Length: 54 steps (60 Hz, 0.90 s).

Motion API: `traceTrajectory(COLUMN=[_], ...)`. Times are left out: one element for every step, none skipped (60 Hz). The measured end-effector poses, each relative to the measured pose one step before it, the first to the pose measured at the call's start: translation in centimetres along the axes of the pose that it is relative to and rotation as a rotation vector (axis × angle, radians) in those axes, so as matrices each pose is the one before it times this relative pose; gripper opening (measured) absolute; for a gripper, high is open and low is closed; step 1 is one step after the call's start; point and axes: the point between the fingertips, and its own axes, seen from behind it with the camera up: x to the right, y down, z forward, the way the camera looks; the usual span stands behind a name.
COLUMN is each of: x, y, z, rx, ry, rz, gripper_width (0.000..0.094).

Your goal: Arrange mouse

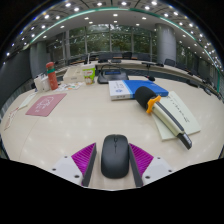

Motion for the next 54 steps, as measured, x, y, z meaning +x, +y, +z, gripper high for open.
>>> traceTrajectory(x=[0.147, 0.147, 0.222, 0.111, -0.058, -0.037, -0.013, -0.012, 0.011, 0.025, 0.002, 0.009, 0.012, 0.035, 0.056, 0.039, 0.033, 0.042, 0.034, 0.051, 0.014, -0.023, -0.054, -0.048, -0.015, 0.012, 0.032, 0.017, -0.036, -0.104, -0.101, -0.084, -0.163, -0.241, -0.271, -0.231, -0.239, -0.312, -0.448, -0.421, -0.438, -0.510, -0.609, -0.676, -0.763, -0.775, -0.866, -0.858, -0.960, -1.059, -1.218, -1.145, -1.167, -1.251], y=[0.021, -0.048, -0.018, -0.014, -0.041, 0.002, 0.029, 0.000, 0.013, 0.047, -0.007, -0.005, -0.016, -0.003, 0.010, -0.003, 0.018, 0.011, 0.033, -0.028, 0.017, 0.008, 0.018, 0.018, -0.037, -0.091, -0.187, -0.233, -0.267, -0.339, -0.406, -0.557, -0.596, -0.632, -0.721, -0.841, -0.972, -0.951, -1.044, -0.997, -1.063, -1.125, -1.159, -1.088, -1.152, -1.142, -1.267, -1.007, -0.948, -0.879, -0.856, -0.757, -0.703, -0.614], z=[0.074, 0.073, 0.066, 0.025, -0.005, -0.011, -0.003, -0.012, 0.011, -0.024, -0.046, 0.007, -0.020, -0.010, -0.017, -0.010, -0.017, -0.017, -0.019, 0.004, -0.027, -0.040, -0.053, -0.059, -0.075, -0.041, -0.100, -0.133, -0.132, -0.088, -0.207, -0.183, -0.177, -0.137, -0.147, -0.136, -0.067, -0.129, -0.076, -0.125, -0.043, -0.020, 0.037, -0.024, 0.111, 0.115, 0.105, 0.212, 0.201, 0.248, 0.269, 0.257, 0.308, 0.331], rx=[0.00447, 0.00188, 0.00368, 0.00332, 0.00443, 0.00340, 0.00166, 0.00196, 0.00058, 0.00022, -0.00073, 0.00037, -0.00091, -0.00083, -0.00138, -0.00105, -0.00112, -0.00104, 0.00076, -0.00057, -0.00203, -0.00179, -0.00292, -0.00343, -0.00244, 0.00113, 0.00086, 0.00183, 0.00188, 0.00411, 0.00554, 0.00899, 0.00784, 0.00702, 0.00859, 0.01172, 0.01396, 0.01276, 0.01113, 0.01280, 0.01440, 0.01576, 0.01541, 0.01327, 0.01423, 0.01431, 0.01329, 0.01276, 0.01209, 0.00906, 0.00900, 0.00632, 0.00557, 0.00442], ry=[0.00757, 0.00952, 0.01071, 0.00705, -0.00028, -0.00052, -0.00067, -0.00130, -0.00065, -0.00060, -0.00022, 0.00022, 0.00166, 0.00333, 0.00420, 0.00416, 0.00349, 0.00379, 0.00332, 0.00354, 0.00271, 0.00043, -0.00115, 0.00037, 0.00186, 0.00360, 0.00366, 0.00551, 0.00332, 0.00156, 0.00305, 0.00448, 0.00286, 0.00028, 0.00001, 0.00240, 0.00468, 0.00325, 0.00060, 0.00008, 0.00211, 0.00190, 0.00105, -0.00188, -0.00128, -0.00090, 0.00105, -0.00099, -0.00141, -0.00370, -0.00442, -0.00493, -0.00406, -0.00498], rz=[-0.0084, -0.0076, -0.0076, -0.0071, -0.0025, 0.0005, 0.0018, 0.0018, 0.0012, 0.0009, 0.0003, 0.0000, -0.0003, 0.0003, 0.0008, 0.0016, 0.0022, 0.0036, 0.0032, 0.0045, 0.0056, 0.0048, 0.0045, 0.0051, 0.0067, 0.0064, 0.0056, 0.0022, -0.0013, 0.0012, 0.0040, 0.0059, 0.0038, 0.0012, 0.0014, 0.0041, 0.0046, 0.0021, 0.0004, 0.0006, 0.0025, 0.0043, 0.0039, 0.0019, 0.0011, 0.0008, 0.0006, 0.0006, 0.0003, -0.0001, 0.0002, 0.0017, 0.0026, 0.0016], gripper_width=[0.0576, 0.0530, 0.0477, 0.0467, 0.0467, 0.0467, 0.0462, 0.0453, 0.0447, 0.0441, 0.0433, 0.0424, 0.0415, 0.0406, 0.0396, 0.0390, 0.0383, 0.0382, 0.0360, 0.0360, 0.0356, 0.0355, 0.0355, 0.0356, 0.0356, 0.0354, 0.0355, 0.0355, 0.0355, 0.0356, 0.0356, 0.0356, 0.0356, 0.0355, 0.0356, 0.0356, 0.0356, 0.0355, 0.0356, 0.0356, 0.0356, 0.0356, 0.0356, 0.0356, 0.0357, 0.0357, 0.0356, 0.0355, 0.0355, 0.0355, 0.0355, 0.0355, 0.0355, 0.0355])
